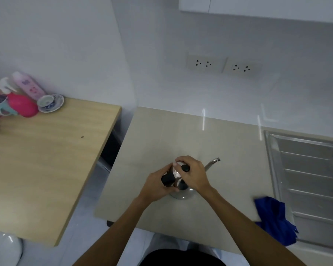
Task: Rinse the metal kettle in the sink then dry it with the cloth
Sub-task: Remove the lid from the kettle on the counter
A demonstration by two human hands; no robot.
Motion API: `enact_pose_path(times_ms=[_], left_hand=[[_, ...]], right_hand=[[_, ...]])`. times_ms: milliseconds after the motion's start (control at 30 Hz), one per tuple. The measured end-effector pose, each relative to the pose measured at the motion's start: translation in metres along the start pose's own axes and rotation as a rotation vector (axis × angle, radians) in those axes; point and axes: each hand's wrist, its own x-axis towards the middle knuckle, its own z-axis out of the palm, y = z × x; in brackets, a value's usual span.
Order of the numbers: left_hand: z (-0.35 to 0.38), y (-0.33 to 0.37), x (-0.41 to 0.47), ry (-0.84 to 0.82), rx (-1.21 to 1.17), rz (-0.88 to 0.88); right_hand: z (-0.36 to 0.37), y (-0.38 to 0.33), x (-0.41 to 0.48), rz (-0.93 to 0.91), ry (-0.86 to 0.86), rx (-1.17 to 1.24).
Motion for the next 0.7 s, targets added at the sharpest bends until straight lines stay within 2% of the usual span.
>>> enact_pose_path(times_ms=[300,500,633,700], left_hand=[[0.008,-0.003,0.001,0.057,-0.007,-0.037],[0.009,-0.004,0.000,0.055,-0.008,-0.045],[0.008,-0.001,-0.001,0.051,-0.013,-0.056],[0.009,-0.002,0.000,0.049,-0.004,-0.058]], right_hand=[[-0.009,-0.001,0.012,-0.008,-0.109,0.001],[-0.009,-0.004,0.011,-0.014,-0.100,-0.015],[-0.011,-0.006,0.014,0.156,-0.087,0.137],[-0.011,-0.005,0.013,0.139,-0.077,0.134]])
